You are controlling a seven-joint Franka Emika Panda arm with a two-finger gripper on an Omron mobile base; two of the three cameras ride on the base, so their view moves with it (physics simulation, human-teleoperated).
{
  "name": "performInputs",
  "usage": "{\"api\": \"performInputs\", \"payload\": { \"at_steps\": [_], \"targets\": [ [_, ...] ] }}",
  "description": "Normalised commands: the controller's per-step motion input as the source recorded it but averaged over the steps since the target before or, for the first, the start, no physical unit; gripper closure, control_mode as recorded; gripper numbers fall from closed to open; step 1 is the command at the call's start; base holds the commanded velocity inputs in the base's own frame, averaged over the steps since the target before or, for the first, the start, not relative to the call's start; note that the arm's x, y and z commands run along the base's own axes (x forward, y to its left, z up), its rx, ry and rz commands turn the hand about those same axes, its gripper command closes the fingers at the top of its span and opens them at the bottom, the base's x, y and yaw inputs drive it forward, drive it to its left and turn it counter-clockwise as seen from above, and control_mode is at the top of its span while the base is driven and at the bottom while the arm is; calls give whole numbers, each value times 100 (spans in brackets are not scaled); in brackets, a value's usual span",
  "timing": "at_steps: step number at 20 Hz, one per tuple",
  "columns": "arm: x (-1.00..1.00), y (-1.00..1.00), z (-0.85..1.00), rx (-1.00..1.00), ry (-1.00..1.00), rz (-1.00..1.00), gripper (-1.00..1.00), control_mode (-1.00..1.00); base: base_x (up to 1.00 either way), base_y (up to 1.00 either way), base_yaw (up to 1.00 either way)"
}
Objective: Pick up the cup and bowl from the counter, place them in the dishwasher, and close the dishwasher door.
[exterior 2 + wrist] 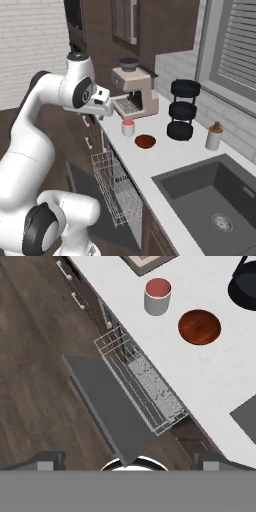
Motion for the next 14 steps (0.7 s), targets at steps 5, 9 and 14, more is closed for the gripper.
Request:
{"api": "performInputs", "payload": {
  "at_steps": [5,9,14],
  "targets": [
    [0,0,0,0,0,0,-100,100,0,-60,25],
    [0,0,0,0,0,0,-100,100,0,-60,25],
    [0,0,0,0,0,0,-100,100,0,-58,22]
  ]
}}
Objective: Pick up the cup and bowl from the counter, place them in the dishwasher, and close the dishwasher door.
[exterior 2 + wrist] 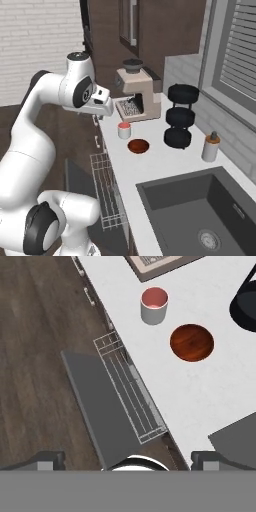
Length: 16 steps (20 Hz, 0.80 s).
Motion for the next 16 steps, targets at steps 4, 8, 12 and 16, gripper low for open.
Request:
{"api": "performInputs", "payload": {
  "at_steps": [4,8,12,16],
  "targets": [
    [0,0,0,0,0,0,-100,100,0,-46,15],
    [0,0,0,0,0,0,-100,100,0,-47,11],
    [0,-16,-5,1,0,2,-100,-100,0,-42,6],
    [19,-59,-25,0,5,1,-100,-100,0,0,0]
  ]
}}
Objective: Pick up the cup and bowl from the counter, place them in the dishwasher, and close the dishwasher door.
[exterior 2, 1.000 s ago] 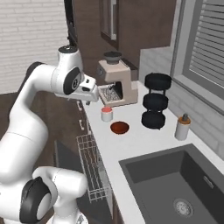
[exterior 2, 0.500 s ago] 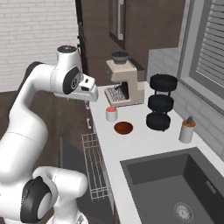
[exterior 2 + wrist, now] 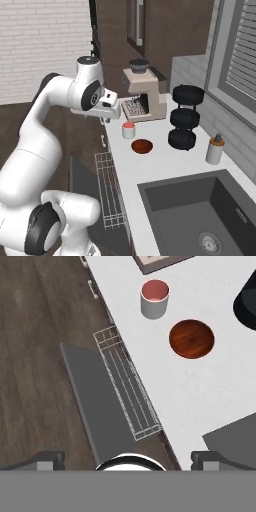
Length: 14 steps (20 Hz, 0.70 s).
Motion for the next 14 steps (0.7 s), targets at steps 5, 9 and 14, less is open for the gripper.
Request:
{"api": "performInputs", "payload": {
  "at_steps": [5,9,14],
  "targets": [
    [48,-71,-46,0,11,0,-100,-100,0,0,0],
    [68,-46,-62,-9,7,0,-100,-100,0,0,0],
    [62,-9,-67,-21,1,0,-100,-100,0,0,0]
  ]
}}
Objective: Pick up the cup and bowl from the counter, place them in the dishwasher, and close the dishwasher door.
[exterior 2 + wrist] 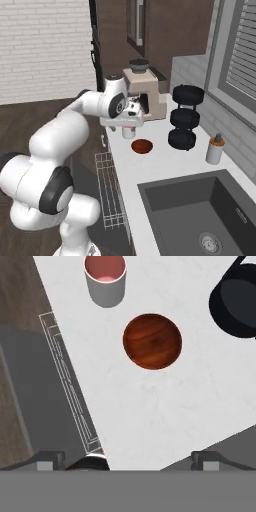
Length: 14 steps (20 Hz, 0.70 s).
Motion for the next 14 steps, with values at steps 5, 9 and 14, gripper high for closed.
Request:
{"api": "performInputs", "payload": {
  "at_steps": [5,9,14],
  "targets": [
    [37,0,-51,-19,0,0,-100,-100,0,0,0],
    [20,0,-46,-4,0,0,-100,-100,0,0,0],
    [21,0,-53,0,0,0,-100,-100,0,0,0]
  ]
}}
